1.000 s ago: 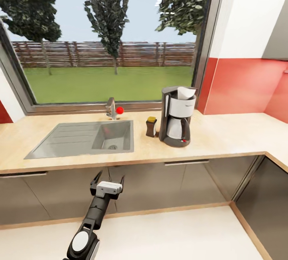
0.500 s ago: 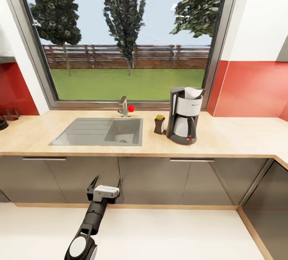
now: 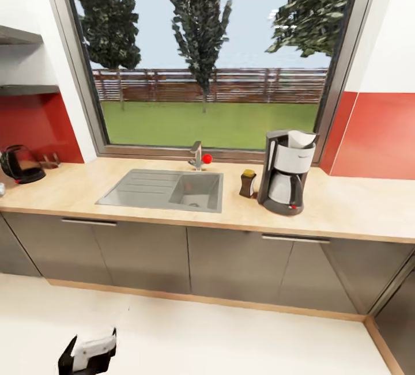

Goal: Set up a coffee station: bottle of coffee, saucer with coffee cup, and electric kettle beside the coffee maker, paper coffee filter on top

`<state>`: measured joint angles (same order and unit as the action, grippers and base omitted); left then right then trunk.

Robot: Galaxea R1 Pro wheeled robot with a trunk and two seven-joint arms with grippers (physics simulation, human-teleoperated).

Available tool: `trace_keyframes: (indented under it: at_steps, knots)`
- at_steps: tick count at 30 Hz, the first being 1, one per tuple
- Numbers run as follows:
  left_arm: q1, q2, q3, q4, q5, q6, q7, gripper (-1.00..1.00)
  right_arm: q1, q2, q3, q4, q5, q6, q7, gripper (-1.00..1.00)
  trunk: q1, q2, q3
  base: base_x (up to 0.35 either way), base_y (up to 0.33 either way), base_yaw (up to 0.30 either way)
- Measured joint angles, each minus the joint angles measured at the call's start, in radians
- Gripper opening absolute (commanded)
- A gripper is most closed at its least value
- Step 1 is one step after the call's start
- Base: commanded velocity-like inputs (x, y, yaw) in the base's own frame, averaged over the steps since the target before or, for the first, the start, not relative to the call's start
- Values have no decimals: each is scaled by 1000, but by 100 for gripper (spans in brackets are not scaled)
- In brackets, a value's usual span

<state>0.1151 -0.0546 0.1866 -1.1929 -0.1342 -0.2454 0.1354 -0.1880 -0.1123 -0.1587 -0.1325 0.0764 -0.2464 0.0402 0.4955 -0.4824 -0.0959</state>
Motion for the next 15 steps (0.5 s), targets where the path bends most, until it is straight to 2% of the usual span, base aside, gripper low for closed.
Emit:
trace_keyframes:
  at_steps: [1, 3, 5, 6, 9, 11, 12, 14, 15]
  knots:
    - [-1, 0, 44, 59, 1, -19, 0, 100, 0, 0, 0, 1, 0, 0, 0, 100, 0, 0, 1, 0, 0, 214]
    - [-3, 0, 98, 134, 1, -54, -1, 100, 0, 0, 0, 0, 0, 0, 0, 100, 0, 0, 3, 0, 0, 214]
    - [-6, 1, 126, 187, 0, -69, -4, 100, 0, 0, 0, 0, 0, 0, 0, 100, 0, 0, 6, 0, 0, 214]
    - [-7, 3, 141, 240, -1, -74, -8, 100, 0, -1, 0, 1, 0, 0, 0, 100, 0, 0, 7, 0, 0, 214]
    - [-11, 9, 147, 359, -6, -75, -11, 100, 0, 0, 0, 1, 0, 0, 0, 100, 0, 0, 10, 0, 0, 213]
    - [-29, 11, 145, 445, -10, -75, -12, 100, 0, 0, 0, 1, 0, 0, 0, 100, 0, 0, 12, 0, 0, 214]
    - [-56, 13, 143, 521, -15, -74, -12, 100, 0, -1, -1, 0, 0, 0, 0, 100, 0, 0, 13, 0, 0, 214]
    - [-91, 13, 141, 624, -36, -74, -12, 100, 0, -1, -1, 0, 0, 0, 0, 100, 0, 0, 15, 0, 0, 213]
    - [-121, 13, 140, 707, -73, -71, -11, 100, 0, -1, -1, 0, 0, 0, -1, 100, 0, 0, 17, 0, 0, 214]
